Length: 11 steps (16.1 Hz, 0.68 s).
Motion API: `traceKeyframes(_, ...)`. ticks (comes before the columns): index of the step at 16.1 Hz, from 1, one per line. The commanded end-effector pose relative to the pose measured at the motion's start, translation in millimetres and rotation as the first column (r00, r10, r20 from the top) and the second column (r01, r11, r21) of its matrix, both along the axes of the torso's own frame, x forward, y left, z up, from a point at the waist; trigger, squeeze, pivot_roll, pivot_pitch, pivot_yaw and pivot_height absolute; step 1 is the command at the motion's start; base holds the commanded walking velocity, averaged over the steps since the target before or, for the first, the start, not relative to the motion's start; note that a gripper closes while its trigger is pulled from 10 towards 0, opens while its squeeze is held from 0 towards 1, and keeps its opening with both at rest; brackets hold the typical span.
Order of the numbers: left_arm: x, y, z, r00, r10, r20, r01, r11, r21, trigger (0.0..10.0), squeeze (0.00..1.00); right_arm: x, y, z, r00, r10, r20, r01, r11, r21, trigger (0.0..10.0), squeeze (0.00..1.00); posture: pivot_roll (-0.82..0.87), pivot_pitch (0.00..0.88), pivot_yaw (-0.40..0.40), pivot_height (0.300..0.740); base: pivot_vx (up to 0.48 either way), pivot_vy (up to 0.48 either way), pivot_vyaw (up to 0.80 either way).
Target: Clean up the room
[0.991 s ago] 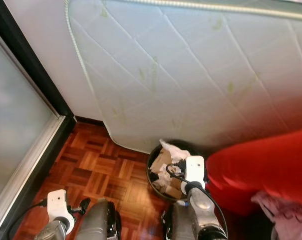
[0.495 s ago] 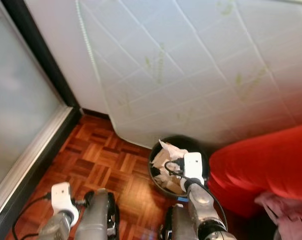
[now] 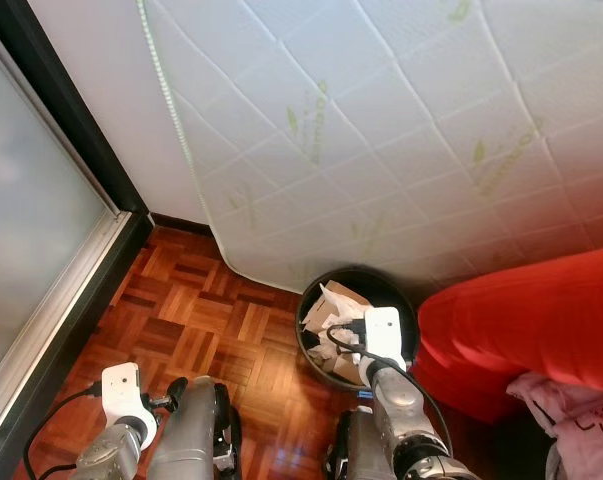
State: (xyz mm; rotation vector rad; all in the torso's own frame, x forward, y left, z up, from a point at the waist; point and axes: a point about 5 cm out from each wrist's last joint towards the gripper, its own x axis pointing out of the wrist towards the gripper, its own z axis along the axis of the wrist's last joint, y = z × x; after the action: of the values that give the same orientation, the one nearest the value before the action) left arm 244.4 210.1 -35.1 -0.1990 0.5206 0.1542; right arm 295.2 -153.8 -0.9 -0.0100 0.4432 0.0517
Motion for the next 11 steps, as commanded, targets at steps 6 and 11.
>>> traceKeyframes(6, -4.5, -0.9, -2.8, 1.0, 0.002, -0.005, -0.002, 1.0, 0.003, 10.0, 0.0, -9.1, -2.6, -9.8, 0.999, -0.01, -0.045, 0.01, 1.0, 0.001, 10.0, 0.0, 0.04, 0.263, -0.011, 0.635, 0.279, 0.0, -0.27)
traceKeyframes(11, -3.7, -4.0, -1.8, 1.0, -0.004, 0.011, 0.004, 1.0, 0.0, 10.0, 0.0, -12.5, -0.3, -14.5, 0.996, 0.029, -0.085, -0.031, 0.999, -0.012, 10.0, 0.0, 0.04, 0.265, -0.011, 0.635, 0.107, 0.0, 0.0)
